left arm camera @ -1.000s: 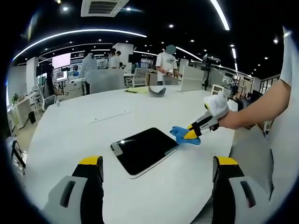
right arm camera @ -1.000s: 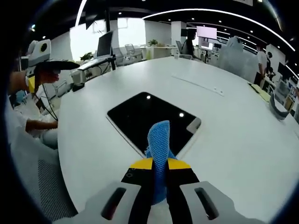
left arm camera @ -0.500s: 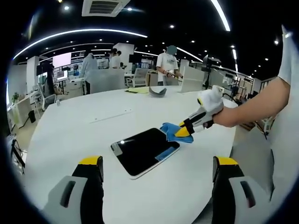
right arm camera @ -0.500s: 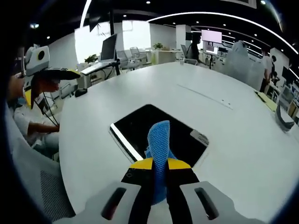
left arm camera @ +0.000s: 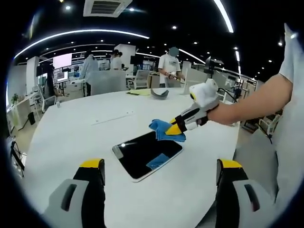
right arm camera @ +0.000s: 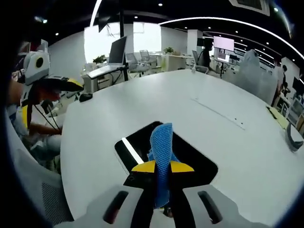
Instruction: Wipe the mirror surface with the cleaning cloth until all visible marks leave the cleaned area.
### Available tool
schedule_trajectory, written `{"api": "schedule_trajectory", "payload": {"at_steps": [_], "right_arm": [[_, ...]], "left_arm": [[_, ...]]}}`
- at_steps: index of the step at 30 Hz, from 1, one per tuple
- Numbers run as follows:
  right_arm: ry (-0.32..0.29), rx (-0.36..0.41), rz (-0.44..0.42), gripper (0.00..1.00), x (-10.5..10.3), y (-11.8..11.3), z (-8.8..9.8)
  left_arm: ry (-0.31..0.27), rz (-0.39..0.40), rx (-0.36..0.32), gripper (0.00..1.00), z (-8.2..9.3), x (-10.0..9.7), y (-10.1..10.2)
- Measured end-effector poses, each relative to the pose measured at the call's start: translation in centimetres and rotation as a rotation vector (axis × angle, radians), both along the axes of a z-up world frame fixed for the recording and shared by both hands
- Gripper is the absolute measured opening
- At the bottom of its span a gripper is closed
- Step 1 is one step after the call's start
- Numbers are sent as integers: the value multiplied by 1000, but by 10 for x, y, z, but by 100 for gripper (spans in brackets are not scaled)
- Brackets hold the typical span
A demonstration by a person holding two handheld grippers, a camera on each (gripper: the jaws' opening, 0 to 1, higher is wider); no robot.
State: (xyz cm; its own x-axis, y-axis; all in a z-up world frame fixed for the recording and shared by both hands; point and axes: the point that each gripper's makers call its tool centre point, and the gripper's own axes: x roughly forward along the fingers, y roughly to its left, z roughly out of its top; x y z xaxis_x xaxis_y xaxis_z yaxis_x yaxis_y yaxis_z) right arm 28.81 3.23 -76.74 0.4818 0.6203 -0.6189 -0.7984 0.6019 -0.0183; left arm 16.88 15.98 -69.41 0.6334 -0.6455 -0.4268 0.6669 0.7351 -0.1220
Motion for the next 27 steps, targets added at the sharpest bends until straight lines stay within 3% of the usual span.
{"api": "schedule_trajectory", "payload": {"at_steps": [12, 27], "right_arm": [[-7, 19, 12, 4, 11, 21, 5], [-34, 8, 90, 4, 36, 62, 16]], "left_arm": [[5, -4, 1, 99, -3, 1, 2], [12, -4, -12, 99, -7, 2, 3]]}}
